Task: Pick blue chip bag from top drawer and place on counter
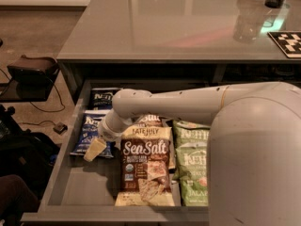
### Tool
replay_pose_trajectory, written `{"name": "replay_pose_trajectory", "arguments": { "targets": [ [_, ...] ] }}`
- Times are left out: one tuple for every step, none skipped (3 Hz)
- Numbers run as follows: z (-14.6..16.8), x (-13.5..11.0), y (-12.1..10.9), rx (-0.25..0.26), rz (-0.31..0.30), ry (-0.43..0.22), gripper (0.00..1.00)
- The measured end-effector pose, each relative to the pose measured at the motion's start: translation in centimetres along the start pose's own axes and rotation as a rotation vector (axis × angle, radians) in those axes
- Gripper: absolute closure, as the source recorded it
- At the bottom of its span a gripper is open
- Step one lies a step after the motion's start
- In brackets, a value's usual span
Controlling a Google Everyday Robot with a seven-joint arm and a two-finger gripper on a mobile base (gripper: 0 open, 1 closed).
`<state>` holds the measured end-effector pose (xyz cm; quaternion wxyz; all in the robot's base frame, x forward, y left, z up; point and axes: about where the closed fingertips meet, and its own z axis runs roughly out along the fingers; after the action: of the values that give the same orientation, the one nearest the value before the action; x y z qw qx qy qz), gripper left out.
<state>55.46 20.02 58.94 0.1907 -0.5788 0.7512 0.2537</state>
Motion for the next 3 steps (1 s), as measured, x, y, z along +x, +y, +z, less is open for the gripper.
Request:
{"name": "replay_pose_trajectory", "arguments": {
  "targets": [
    [0.0,0.0,0.0,0.000,0.000,0.000,0.42],
    [0.0,0.0,0.0,0.000,0.000,0.000,0.66],
    [-1.4,-0.2,0.4,0.007,-0.015,-0.040,0.89]
  ]
}}
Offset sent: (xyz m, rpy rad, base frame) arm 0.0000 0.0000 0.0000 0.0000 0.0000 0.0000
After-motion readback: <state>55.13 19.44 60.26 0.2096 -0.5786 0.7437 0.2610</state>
